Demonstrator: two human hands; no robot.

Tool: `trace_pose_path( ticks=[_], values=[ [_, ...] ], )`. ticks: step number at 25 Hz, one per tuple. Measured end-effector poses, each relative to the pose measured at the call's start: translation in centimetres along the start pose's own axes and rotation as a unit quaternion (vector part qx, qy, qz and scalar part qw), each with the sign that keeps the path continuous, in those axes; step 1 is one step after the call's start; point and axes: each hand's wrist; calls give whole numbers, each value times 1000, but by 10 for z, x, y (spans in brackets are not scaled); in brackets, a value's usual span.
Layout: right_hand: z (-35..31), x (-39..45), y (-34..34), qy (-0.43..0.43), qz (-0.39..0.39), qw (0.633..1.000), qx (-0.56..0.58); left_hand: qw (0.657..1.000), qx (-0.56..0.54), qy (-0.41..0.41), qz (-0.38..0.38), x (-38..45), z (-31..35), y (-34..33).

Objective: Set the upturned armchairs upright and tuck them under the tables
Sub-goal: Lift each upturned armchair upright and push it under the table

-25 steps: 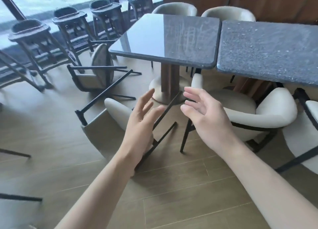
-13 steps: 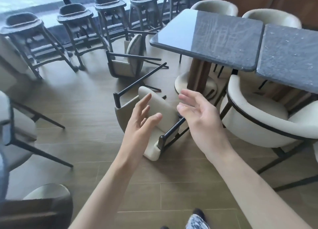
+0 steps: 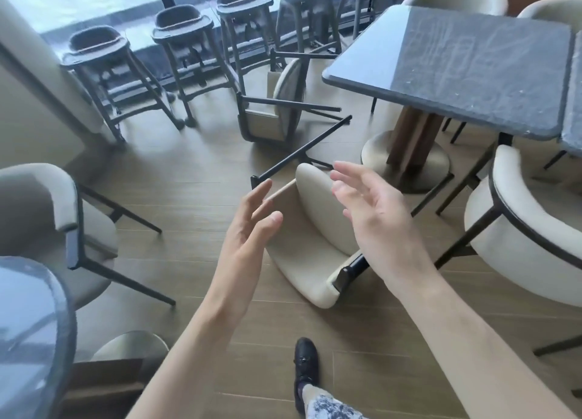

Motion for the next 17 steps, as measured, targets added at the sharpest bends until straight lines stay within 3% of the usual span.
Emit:
trace_pose_path(
  ticks=[10,17],
  values=[
    [24,130,-87,-6,37,998,41,1000,-4,27,15,127,-19,73],
    [40,181,-124,0,117,991,71,999,-18,17,-22,211,-33,107]
  ],
)
Point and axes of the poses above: each hand's wrist, its own x-axis towards the middle knuckle, its own y-axis out of the back of the hand, z = x × y, and after that the axes turned 9 degrees about x, right-handed
